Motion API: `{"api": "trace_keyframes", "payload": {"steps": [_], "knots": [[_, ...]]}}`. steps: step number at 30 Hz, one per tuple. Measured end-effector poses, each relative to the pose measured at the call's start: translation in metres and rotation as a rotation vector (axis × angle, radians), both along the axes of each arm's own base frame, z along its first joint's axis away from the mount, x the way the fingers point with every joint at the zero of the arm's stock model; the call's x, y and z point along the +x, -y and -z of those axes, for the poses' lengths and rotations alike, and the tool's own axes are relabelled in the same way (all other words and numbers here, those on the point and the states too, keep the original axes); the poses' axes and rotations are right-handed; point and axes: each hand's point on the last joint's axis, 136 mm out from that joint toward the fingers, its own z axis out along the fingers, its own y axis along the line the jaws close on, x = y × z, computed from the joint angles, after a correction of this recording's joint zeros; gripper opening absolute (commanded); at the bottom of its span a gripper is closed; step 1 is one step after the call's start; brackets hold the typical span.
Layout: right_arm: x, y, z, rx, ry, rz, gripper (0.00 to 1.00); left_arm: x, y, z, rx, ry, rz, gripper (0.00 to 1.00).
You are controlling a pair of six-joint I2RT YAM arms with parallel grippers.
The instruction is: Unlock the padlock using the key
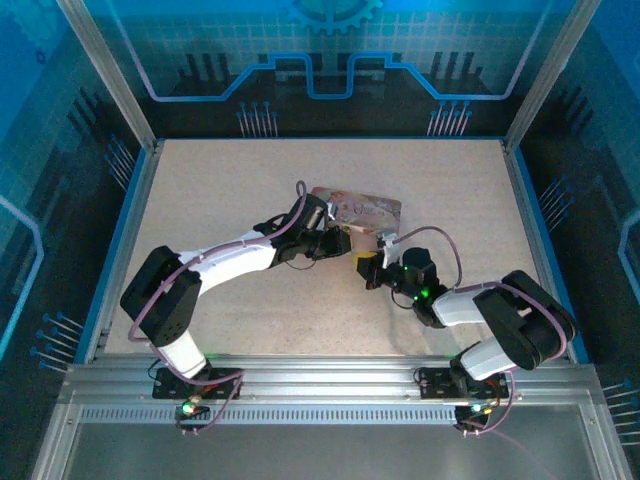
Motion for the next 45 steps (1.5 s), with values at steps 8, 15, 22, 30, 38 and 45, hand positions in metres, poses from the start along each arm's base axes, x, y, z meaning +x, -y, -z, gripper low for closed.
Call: {"api": "trace_keyframes", "payload": {"steps": [8,15,22,30,38,45], "knots": [[0.004,-0.002,-0.002,-0.014,0.012,-0.005,0.00,0.003,-0.001,-0.001,-0.005,0.006,-0.008,0.20],[0.006,-0.002,-0.001,-0.039,0.028,-0.008,0.00,0.004,-0.002,-0.001,-0.002,0.010,-0.014,0.20],[0.008,-0.001,0.000,-0.081,0.060,-0.011,0.00,0.005,-0.002,-0.002,-0.003,0.011,-0.015,0.20],[0.011,0.000,0.000,-0.107,0.094,-0.010,0.00,0.005,-0.002,-0.002,-0.002,0.012,-0.016,0.20],[0.012,0.000,0.001,-0.118,0.106,-0.014,0.00,0.005,-0.002,-0.002,-0.002,0.012,-0.017,0.20],[0.012,-0.001,0.001,-0.116,0.108,-0.016,0.00,0.006,-0.002,-0.002,-0.003,0.014,-0.017,0.20]]}}
